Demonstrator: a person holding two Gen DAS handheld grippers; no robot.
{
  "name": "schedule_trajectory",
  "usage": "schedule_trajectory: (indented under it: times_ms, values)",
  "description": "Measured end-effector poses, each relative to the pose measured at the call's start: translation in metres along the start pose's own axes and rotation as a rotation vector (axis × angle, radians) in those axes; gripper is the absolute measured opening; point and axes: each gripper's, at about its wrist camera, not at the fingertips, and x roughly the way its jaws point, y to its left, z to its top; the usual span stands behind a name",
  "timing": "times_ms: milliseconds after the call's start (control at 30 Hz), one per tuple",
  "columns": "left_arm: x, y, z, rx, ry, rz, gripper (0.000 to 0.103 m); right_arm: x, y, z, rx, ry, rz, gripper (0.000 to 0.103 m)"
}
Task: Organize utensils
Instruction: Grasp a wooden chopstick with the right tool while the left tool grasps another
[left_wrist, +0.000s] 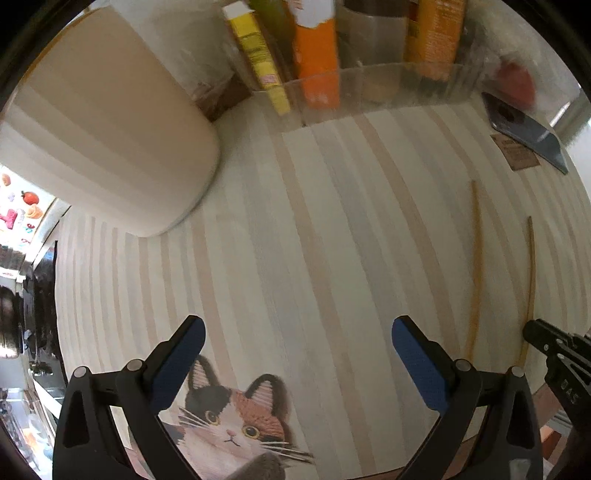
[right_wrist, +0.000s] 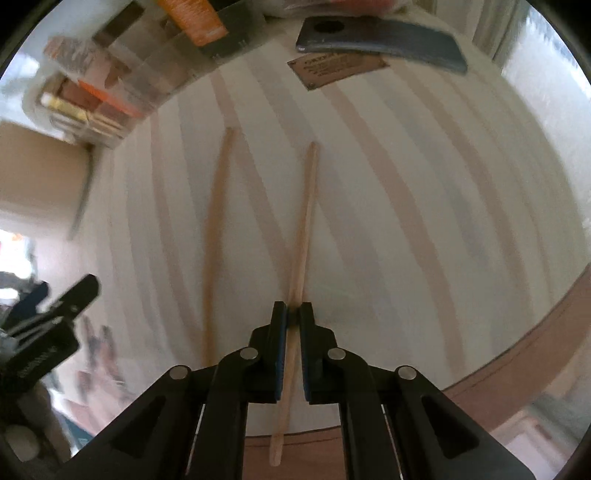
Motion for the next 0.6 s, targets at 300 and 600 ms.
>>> schedule_trajectory:
  times_ms: [300, 600]
  values:
    - [0.009, -0.064, 0.022, 0.087, 0.032, -0.142, 0.092, -0.008, -0.051, 0.0, 0.103, 0.014, -0.098, 0.006]
    - [0.023, -0.087, 0.026, 0.15, 0.036, -0.201, 0.006, -0.018, -0.087, -0.005, 0.202, 0.009, -0.04, 0.006]
